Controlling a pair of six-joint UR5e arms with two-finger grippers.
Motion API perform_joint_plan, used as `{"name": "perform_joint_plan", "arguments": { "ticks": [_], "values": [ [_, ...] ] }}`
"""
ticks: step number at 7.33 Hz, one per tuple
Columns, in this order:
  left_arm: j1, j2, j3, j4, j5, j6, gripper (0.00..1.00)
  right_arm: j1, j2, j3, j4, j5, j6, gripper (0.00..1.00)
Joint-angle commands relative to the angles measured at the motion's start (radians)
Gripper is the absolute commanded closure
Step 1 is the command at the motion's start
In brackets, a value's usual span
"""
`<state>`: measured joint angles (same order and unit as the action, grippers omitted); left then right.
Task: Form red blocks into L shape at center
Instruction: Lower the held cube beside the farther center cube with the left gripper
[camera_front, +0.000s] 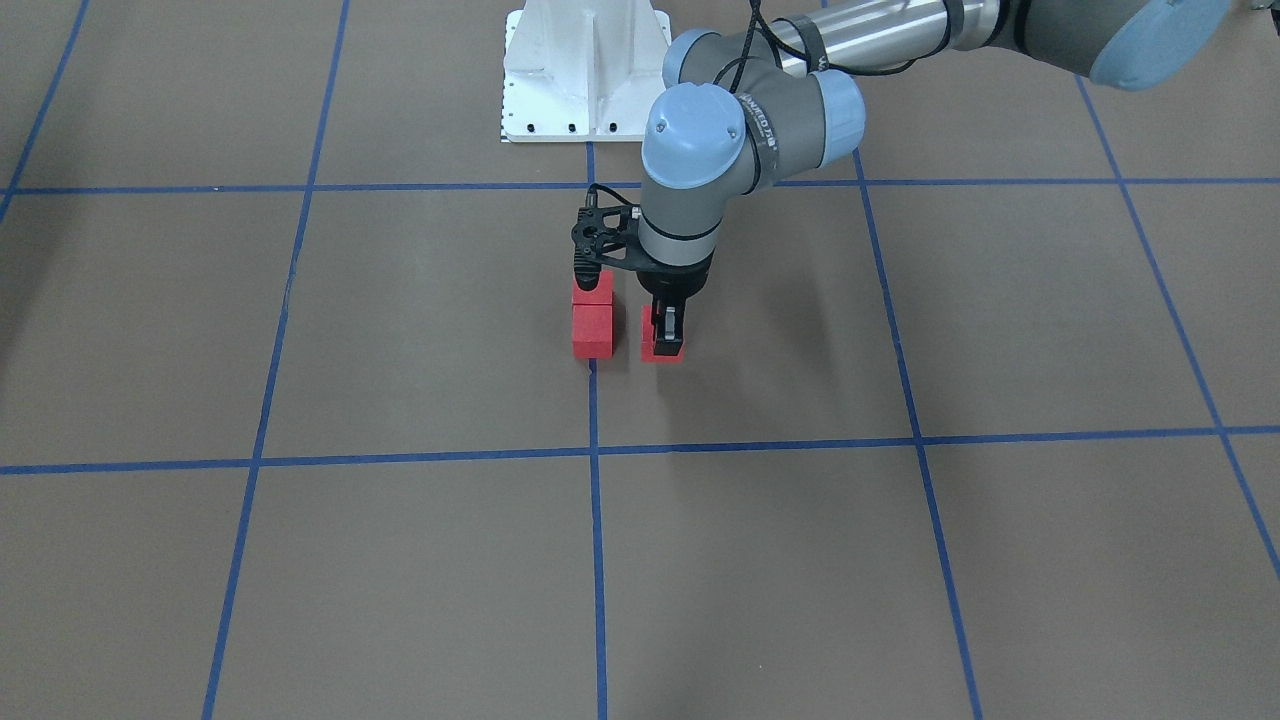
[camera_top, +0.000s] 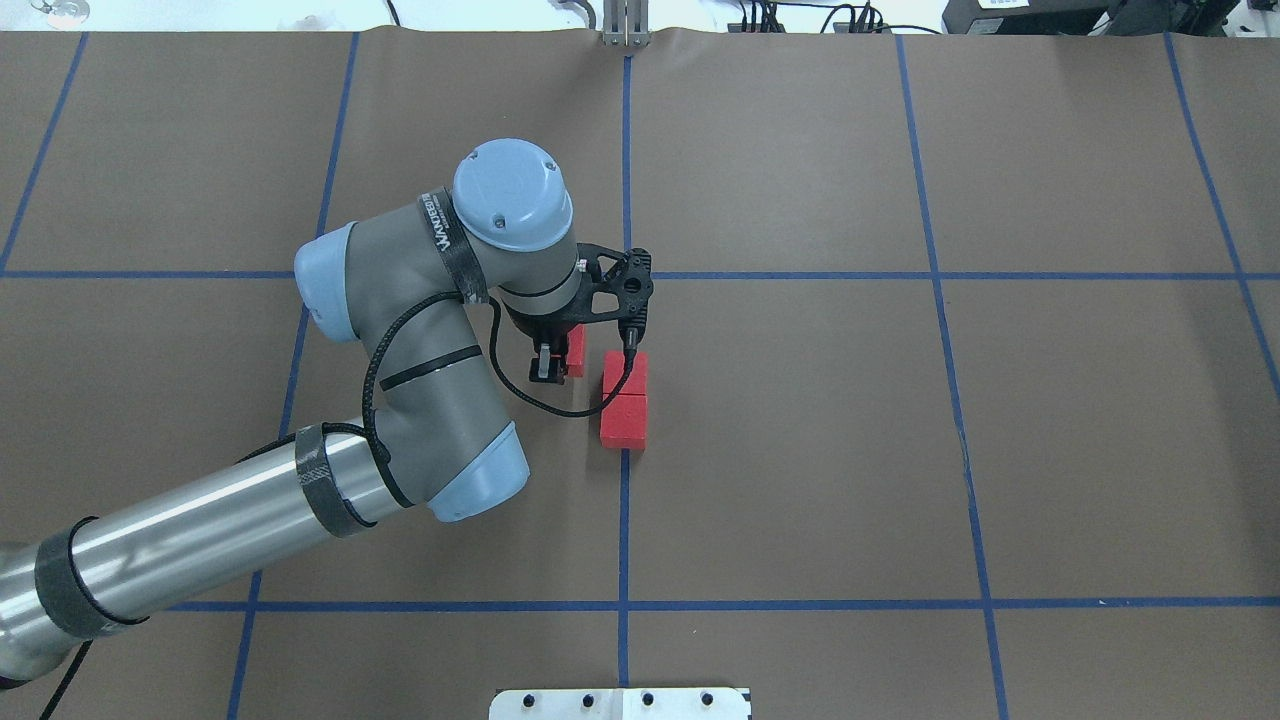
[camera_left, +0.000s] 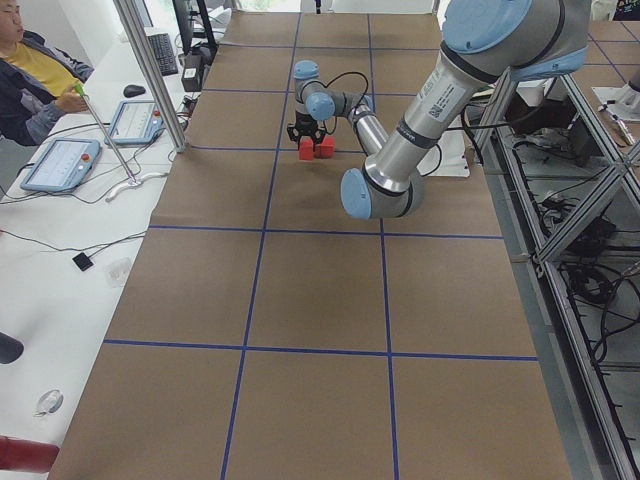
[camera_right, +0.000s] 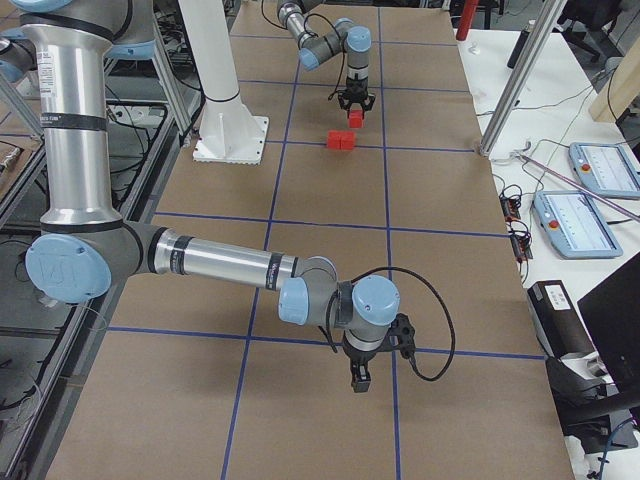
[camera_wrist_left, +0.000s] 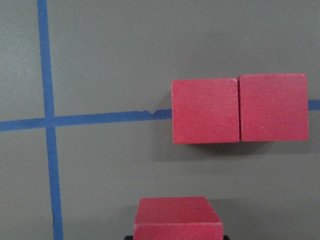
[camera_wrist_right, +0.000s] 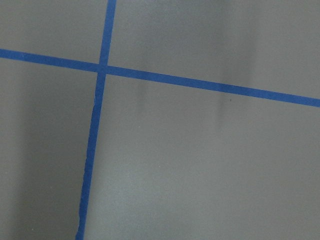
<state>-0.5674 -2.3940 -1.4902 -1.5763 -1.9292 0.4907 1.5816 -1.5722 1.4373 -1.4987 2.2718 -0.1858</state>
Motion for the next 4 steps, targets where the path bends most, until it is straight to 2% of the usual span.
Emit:
{"name": "perform_joint_plan", "arguments": {
  "ticks": [1,2,4],
  "values": [
    [0.015,-0.002,0.021,-0.002,0.000,-0.004,1.00,0.001,0.000,0.000,0.000,0.000,0.000,0.00],
    [0.023,-0.002,0.027,-0.010,0.000,-0.004,0.93,0.001,0.000,0.000,0.000,0.000,0.000,0.00],
    [0.038,-0.002,0.027,-0.014,-0.002,-0.006,0.89,0.000,0.000,0.000,0.002,0.000,0.000,0.00]
  ]
}}
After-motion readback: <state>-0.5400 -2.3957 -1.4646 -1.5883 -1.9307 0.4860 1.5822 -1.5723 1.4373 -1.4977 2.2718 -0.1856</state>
